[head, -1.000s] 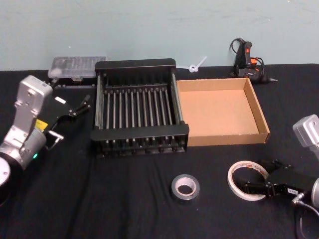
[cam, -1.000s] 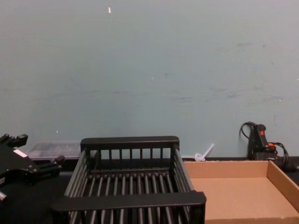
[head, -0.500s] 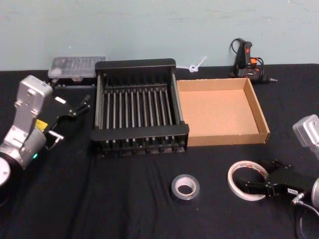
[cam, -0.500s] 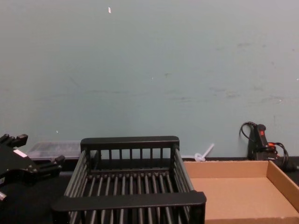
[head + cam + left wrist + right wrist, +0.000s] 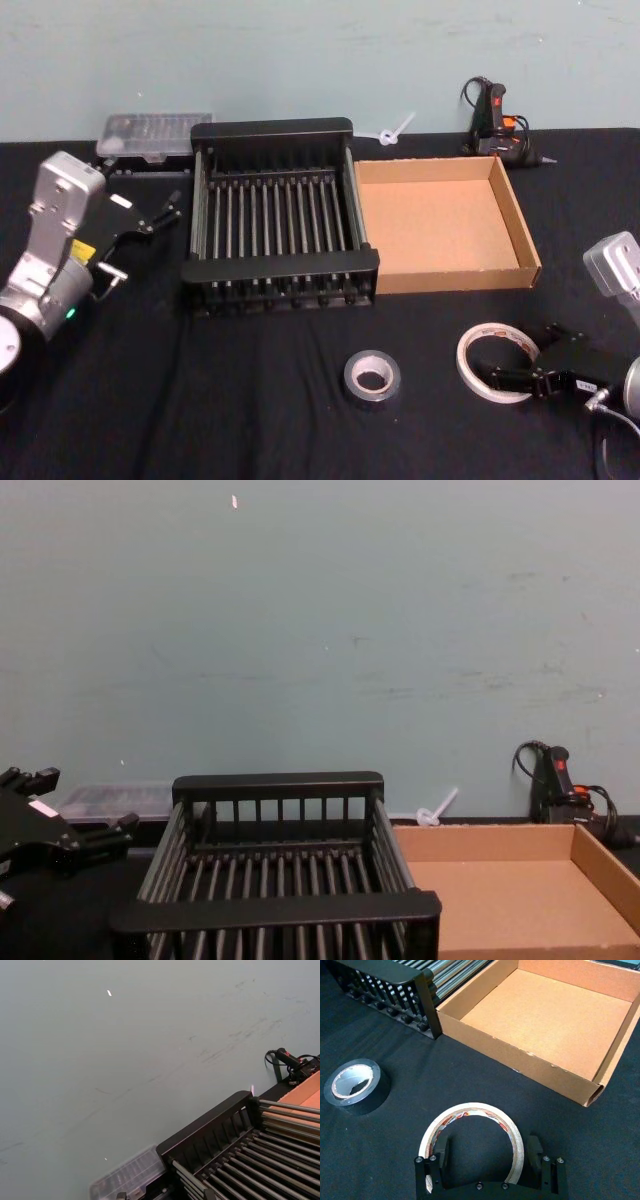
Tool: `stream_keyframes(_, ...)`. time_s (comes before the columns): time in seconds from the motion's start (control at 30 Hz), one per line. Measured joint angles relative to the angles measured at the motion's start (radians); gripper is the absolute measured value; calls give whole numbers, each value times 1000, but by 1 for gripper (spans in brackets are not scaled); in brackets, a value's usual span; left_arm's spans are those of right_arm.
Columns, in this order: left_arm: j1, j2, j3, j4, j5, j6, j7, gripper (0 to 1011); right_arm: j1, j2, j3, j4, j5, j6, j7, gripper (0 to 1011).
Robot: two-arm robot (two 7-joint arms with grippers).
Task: Pick up the white tape and place it into the black box , Pick up the silver tape and place it into the brown box.
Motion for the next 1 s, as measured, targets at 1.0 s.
stream_keyframes(1.0,0,0,0,0,0,0,0,1001,1,0,0,-1,-2,1,-2,816)
